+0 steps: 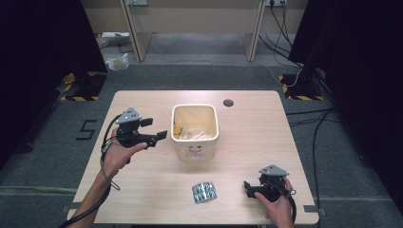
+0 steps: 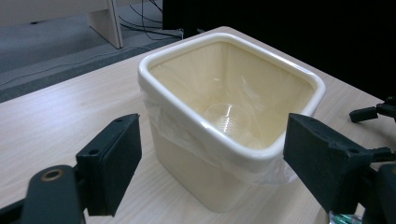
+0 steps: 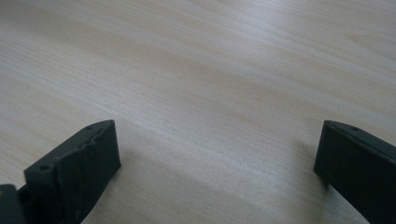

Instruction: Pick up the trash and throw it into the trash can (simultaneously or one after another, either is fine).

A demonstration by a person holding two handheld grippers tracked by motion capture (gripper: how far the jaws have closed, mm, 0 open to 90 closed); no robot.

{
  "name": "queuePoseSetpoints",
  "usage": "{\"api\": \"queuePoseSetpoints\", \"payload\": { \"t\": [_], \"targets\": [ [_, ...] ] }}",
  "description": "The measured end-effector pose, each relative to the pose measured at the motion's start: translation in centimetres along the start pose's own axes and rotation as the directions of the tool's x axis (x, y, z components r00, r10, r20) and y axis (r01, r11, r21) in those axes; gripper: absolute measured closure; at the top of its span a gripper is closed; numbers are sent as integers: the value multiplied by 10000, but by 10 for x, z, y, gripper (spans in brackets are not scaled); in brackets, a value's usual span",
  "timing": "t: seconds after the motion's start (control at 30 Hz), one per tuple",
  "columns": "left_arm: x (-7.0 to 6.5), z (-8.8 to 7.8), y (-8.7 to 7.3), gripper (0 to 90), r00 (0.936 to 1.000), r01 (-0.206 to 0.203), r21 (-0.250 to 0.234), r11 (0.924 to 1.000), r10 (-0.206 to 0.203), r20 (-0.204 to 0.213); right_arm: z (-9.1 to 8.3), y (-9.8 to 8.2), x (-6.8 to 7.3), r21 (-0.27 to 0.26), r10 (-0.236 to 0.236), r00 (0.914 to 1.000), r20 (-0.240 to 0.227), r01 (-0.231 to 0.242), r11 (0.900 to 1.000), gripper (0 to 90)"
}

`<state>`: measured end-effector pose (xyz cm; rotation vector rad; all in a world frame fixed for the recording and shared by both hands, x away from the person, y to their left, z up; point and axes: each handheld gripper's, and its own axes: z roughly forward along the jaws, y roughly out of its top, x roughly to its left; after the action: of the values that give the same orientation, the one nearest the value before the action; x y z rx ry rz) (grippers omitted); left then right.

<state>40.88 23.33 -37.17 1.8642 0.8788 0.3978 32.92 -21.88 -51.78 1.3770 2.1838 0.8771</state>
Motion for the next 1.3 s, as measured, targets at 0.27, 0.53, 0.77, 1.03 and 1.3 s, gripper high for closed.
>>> {"api": "queuePoseSetpoints", "payload": {
  "t": [0.27,0.53,0.77,1.03,1.3],
  "targets": [
    [11,-4,-19,192,9994,327,-115,9994,-327,58,0,0,0,0,-1,10000,-1,1,10000,3],
    [15,-6,-43,192,9979,638,-66,9979,-637,80,0,0,0,-1,-1,10000,0,1,10000,3],
    [15,-4,-69,192,9976,686,202,9974,-684,-93,0,0,0,3,13,10000,-12,-13,10000,3],
    [17,1,-94,192,9979,577,477,9972,-562,-325,0,0,0,-1,1,10000,-2,-1,10000,3],
    [14,8,-110,192,9983,431,833,9956,-397,-425,0,0,0,-1,-3,10000,0,3,10000,3]
  ]
}}
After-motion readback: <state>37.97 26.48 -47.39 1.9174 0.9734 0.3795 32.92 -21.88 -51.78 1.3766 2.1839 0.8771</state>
